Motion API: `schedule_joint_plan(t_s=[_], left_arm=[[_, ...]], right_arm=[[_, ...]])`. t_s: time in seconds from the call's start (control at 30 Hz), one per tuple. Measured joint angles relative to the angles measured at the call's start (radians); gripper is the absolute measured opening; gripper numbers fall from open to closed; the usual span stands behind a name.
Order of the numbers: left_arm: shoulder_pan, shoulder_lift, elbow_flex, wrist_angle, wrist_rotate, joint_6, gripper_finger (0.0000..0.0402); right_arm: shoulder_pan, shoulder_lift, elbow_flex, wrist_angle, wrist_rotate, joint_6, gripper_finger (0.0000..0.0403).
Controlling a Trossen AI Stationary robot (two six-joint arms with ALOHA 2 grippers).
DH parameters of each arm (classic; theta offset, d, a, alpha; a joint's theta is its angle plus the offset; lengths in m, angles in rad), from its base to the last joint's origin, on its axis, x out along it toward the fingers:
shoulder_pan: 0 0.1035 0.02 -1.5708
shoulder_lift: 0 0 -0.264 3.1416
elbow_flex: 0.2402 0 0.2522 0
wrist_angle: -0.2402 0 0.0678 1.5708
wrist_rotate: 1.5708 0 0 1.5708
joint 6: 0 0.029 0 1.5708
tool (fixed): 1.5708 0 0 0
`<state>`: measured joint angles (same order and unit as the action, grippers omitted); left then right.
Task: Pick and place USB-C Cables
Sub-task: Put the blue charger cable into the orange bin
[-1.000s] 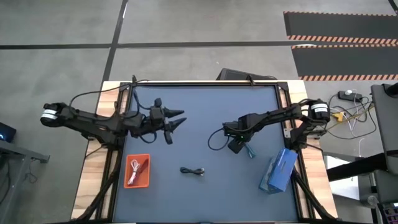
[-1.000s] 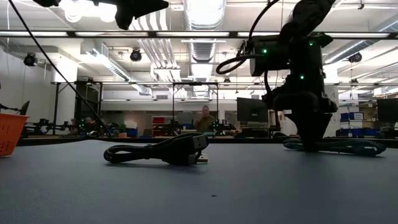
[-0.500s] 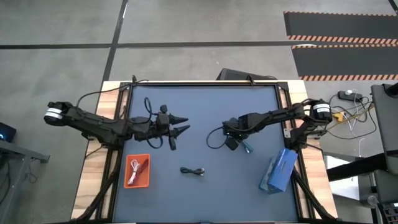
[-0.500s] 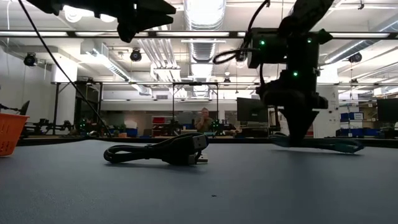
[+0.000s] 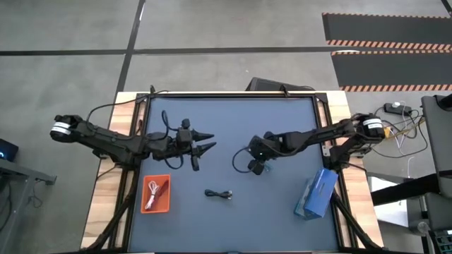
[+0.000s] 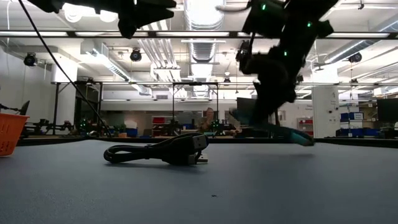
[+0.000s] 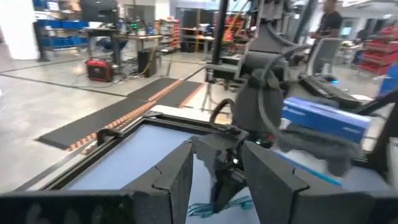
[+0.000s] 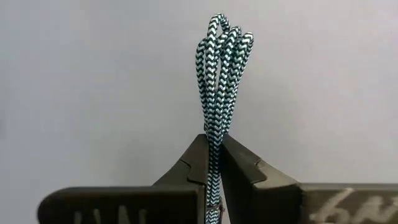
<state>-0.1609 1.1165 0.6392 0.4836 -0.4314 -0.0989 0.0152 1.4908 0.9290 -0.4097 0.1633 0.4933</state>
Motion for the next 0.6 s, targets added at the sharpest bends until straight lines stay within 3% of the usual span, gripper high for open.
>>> schedule_joint_plan(t_s=[0.2,0.33,0.6], left_arm=[[-0.032,0.004,-0.004,0.006,0.008,-0.021,0.0125],[-0.047,0.017,-0.004,0.020,0.009,-0.053,0.0125],[-0.062,0.088,-0.002,0.136,0.015,-0.079,0.0125]], right_arm=[[0.069,-0.104,-0.036,0.201,0.082,-0.106,0.0014],[0.104,-0.203,-0.124,0.389,0.084,-0.171,0.0013],[0.128,-0.323,-0.403,1.047,0.038,-0.280,0.0013]])
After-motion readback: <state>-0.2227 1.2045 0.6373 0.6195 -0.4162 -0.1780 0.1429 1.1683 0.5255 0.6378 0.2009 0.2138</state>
